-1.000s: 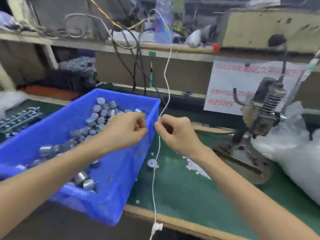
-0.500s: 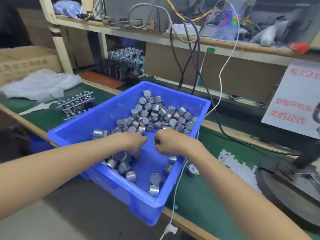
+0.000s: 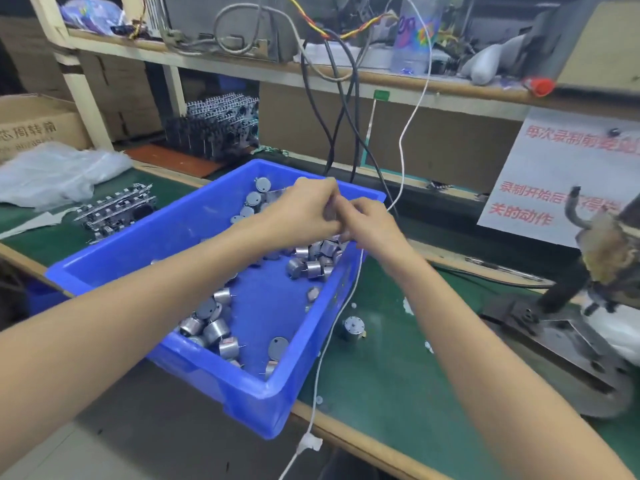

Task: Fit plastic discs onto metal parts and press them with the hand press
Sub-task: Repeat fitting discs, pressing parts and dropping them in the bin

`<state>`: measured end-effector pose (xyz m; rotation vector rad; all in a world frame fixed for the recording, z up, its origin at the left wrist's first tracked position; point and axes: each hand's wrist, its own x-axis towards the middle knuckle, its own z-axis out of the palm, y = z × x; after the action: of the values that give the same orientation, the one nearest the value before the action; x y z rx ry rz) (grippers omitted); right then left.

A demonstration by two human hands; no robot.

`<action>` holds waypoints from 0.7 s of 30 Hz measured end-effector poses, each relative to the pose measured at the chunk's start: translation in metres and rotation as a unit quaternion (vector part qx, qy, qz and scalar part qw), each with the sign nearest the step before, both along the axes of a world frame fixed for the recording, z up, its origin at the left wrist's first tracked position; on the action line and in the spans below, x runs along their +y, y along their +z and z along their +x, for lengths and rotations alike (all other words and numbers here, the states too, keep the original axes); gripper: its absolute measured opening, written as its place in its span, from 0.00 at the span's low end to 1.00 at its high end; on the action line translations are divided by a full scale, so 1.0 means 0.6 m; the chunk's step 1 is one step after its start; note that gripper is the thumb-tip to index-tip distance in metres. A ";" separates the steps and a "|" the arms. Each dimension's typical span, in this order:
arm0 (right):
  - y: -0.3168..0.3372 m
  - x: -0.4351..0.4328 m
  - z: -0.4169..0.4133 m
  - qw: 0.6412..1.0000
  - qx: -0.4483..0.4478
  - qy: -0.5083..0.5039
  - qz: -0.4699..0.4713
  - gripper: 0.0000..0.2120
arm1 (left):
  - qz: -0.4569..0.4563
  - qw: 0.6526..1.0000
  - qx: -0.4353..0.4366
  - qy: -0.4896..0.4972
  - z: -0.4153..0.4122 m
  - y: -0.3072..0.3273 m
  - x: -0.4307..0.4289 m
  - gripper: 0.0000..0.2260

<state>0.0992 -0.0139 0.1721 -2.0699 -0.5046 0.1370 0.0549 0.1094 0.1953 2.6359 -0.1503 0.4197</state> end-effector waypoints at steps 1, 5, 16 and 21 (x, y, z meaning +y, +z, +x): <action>0.008 -0.030 0.008 0.995 0.083 0.029 0.051 0.18 | -0.019 1.000 -0.008 -0.006 0.008 0.008 -0.025 0.08; -0.014 -0.139 0.023 0.960 0.186 0.001 0.210 0.16 | -0.023 0.998 0.007 -0.053 0.049 0.001 -0.135 0.11; -0.181 -0.331 -0.052 0.979 0.108 -0.149 0.089 0.12 | 0.346 0.882 0.318 0.038 0.087 -0.215 -0.223 0.18; -0.202 -0.343 -0.078 0.973 0.142 -0.142 0.115 0.12 | 0.367 0.886 0.280 0.040 0.087 -0.228 -0.231 0.17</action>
<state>0.0525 -0.2195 0.0508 -1.8339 -0.0439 0.1921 0.1070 -0.0294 0.0583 3.3814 -0.0035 -0.4954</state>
